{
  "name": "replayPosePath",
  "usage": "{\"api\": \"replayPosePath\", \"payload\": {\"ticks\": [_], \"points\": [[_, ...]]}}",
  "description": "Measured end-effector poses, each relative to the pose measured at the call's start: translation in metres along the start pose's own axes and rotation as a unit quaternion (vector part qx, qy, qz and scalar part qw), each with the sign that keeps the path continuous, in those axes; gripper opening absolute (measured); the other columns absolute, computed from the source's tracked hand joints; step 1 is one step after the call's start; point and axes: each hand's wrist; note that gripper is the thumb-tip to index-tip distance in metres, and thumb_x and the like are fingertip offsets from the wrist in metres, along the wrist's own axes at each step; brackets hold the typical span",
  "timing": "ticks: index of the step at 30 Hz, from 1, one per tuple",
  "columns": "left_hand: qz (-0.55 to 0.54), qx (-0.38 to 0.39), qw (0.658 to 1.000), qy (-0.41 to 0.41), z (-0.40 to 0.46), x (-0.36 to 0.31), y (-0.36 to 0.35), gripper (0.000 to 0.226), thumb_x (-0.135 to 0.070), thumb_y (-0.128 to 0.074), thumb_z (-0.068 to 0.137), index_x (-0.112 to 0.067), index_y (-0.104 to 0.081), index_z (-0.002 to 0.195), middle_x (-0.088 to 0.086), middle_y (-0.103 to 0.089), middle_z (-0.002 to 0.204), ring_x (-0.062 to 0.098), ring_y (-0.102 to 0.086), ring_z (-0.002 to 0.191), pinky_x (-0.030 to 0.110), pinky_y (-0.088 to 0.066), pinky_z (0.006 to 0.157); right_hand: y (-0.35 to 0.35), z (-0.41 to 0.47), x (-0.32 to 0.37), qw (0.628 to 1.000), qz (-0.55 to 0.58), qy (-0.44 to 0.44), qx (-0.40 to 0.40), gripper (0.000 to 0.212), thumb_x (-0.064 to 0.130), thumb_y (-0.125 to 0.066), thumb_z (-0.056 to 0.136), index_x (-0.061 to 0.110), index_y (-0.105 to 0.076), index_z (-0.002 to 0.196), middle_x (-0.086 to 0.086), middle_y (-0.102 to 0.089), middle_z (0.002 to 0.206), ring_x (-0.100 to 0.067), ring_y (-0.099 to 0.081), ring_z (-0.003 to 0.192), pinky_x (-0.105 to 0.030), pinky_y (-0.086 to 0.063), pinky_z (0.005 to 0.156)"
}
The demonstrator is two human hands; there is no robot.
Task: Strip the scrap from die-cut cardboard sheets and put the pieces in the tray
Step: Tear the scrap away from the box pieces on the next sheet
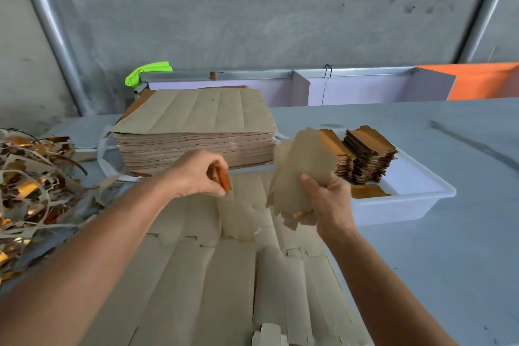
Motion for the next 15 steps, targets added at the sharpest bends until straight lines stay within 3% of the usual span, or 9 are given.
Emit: {"api": "replayPosePath", "payload": {"ticks": [2,5,7,9,10,12,14,15], "points": [[-0.002,-0.022,1.0,-0.016,-0.005,0.007,0.011,0.02,-0.019,-0.085,0.066,-0.02,-0.068,0.078,-0.002,-0.065,0.082,0.015,-0.06,0.077,0.028,-0.047,0.066,0.007,0.005,0.003,0.997,0.057,-0.01,-0.048,0.011,0.004,-0.059,0.089,0.014,-0.062,0.086,-0.002,-0.067,0.081,-0.021,-0.065,0.076,-0.04,-0.059,0.058],[-0.002,-0.108,0.994,-0.034,-0.011,0.016,0.028,0.024,-0.016,-0.085,0.066,-0.021,-0.062,0.061,-0.002,-0.057,0.077,0.014,-0.052,0.069,0.026,-0.036,0.06,0.012,0.009,0.008,0.987,0.128,-0.029,-0.092,0.01,0.003,-0.061,0.088,0.013,-0.062,0.086,-0.004,-0.066,0.082,-0.016,-0.063,0.072,-0.027,-0.052,0.042],[0.013,-0.124,0.991,-0.051,-0.017,0.018,0.035,0.026,-0.013,-0.084,0.067,-0.021,-0.06,0.059,-0.003,-0.056,0.081,0.016,-0.054,0.075,0.023,-0.036,0.062,0.012,0.01,0.01,0.98,0.163,-0.042,-0.104,0.01,0.006,-0.062,0.088,0.016,-0.06,0.087,-0.001,-0.066,0.085,-0.013,-0.063,0.076,-0.026,-0.052,0.046],[0.1,-0.088,0.989,-0.066,-0.021,0.016,0.033,0.03,-0.014,-0.081,0.069,-0.026,-0.056,0.058,-0.005,-0.057,0.097,0.018,-0.053,0.094,0.025,-0.04,0.075,0.008,0.01,0.009,0.979,0.175,-0.045,-0.091,0.012,0.007,-0.062,0.089,0.018,-0.06,0.088,0.003,-0.066,0.085,-0.011,-0.062,0.079,-0.029,-0.053,0.058],[0.173,-0.065,0.981,-0.066,-0.021,0.013,0.03,0.028,-0.015,-0.078,0.071,-0.028,-0.055,0.061,-0.006,-0.056,0.112,0.018,-0.048,0.109,0.029,-0.04,0.088,0.004,0.009,0.008,0.98,0.175,-0.047,-0.079,0.011,0.006,-0.061,0.09,0.017,-0.061,0.089,0.003,-0.067,0.084,-0.01,-0.063,0.079,-0.03,-0.054,0.064],[0.294,-0.026,0.952,-0.079,-0.024,-0.001,0.022,0.022,-0.014,-0.07,0.076,-0.032,-0.059,0.085,-0.007,-0.043,0.138,0.017,-0.028,0.131,0.039,-0.026,0.111,-0.007,0.005,0.005,0.981,0.177,-0.049,-0.058,0.009,0.005,-0.059,0.09,0.011,-0.062,0.096,0.003,-0.068,0.083,-0.01,-0.064,0.077,-0.029,-0.054,0.068],[0.306,0.007,0.945,-0.113,-0.027,-0.02,0.009,0.043,-0.023,-0.065,0.079,-0.032,-0.054,0.119,-0.009,-0.043,0.138,0.015,-0.027,0.131,0.037,-0.017,0.112,-0.02,0.0,0.002,0.984,0.168,-0.042,-0.041,0.008,0.005,-0.058,0.091,0.01,-0.063,0.096,0.002,-0.069,0.081,-0.009,-0.065,0.073,-0.025,-0.054,0.063],[0.264,0.025,0.956,-0.122,-0.03,-0.031,0.0,0.047,-0.039,-0.063,0.079,-0.033,-0.052,0.123,-0.01,-0.05,0.13,0.016,-0.036,0.125,0.035,-0.026,0.108,-0.025,-0.002,0.001,0.984,0.168,-0.04,-0.036,0.007,0.007,-0.057,0.092,0.011,-0.063,0.091,0.001,-0.069,0.081,-0.009,-0.065,0.071,-0.023,-0.053,0.059]]}}
Point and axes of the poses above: each hand's wrist, its own z-axis towards the middle knuckle, its own y-axis out of the back of the hand, x = y × z
